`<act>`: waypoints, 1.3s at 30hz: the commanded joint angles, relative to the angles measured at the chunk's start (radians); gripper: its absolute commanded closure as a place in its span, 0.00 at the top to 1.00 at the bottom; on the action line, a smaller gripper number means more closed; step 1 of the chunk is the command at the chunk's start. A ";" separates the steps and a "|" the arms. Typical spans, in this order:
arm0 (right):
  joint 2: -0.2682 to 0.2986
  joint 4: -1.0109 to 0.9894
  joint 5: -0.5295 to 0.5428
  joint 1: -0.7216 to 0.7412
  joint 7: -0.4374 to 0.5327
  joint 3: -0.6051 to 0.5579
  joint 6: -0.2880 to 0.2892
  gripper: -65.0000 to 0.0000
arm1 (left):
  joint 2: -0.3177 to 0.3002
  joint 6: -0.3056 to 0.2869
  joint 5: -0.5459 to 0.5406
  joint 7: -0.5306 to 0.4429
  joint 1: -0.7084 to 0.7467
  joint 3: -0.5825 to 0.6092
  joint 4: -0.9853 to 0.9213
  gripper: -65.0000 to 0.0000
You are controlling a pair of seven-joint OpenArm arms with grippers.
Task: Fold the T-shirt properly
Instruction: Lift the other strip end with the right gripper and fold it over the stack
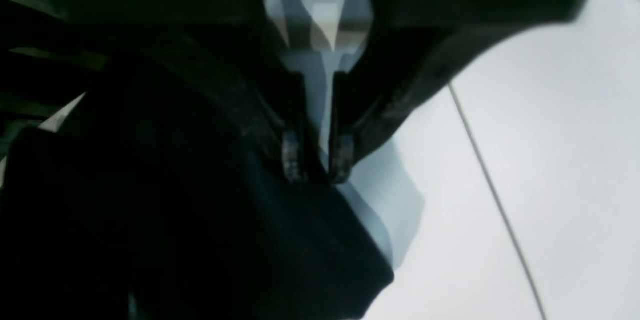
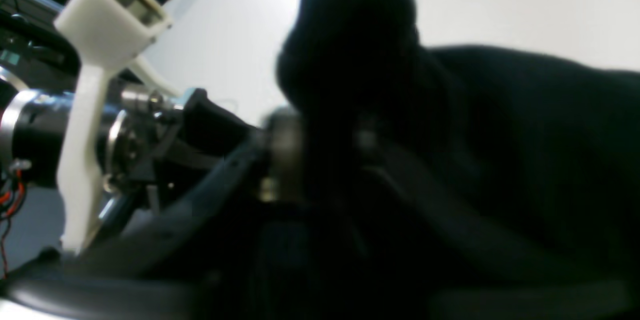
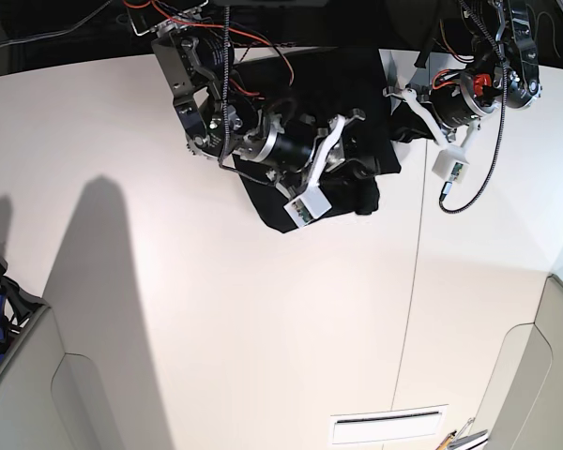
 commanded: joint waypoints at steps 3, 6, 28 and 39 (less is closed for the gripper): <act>-0.012 0.015 0.032 0.013 -0.010 -0.011 0.011 0.44 | -0.008 -0.003 -0.021 -0.014 -0.002 -0.003 0.014 0.13; -0.012 0.015 0.125 0.013 -0.045 -0.023 0.013 0.44 | -0.008 -0.003 -0.021 -0.014 -0.002 -0.003 0.014 0.13; -0.050 0.082 0.360 0.082 -0.183 -0.024 0.117 0.44 | -0.018 -0.004 -0.021 -0.041 -0.006 -0.014 0.015 0.13; -0.044 0.131 0.169 0.186 -0.190 0.128 0.115 0.44 | -0.017 -0.013 -0.112 -0.096 -0.008 -0.283 0.017 0.13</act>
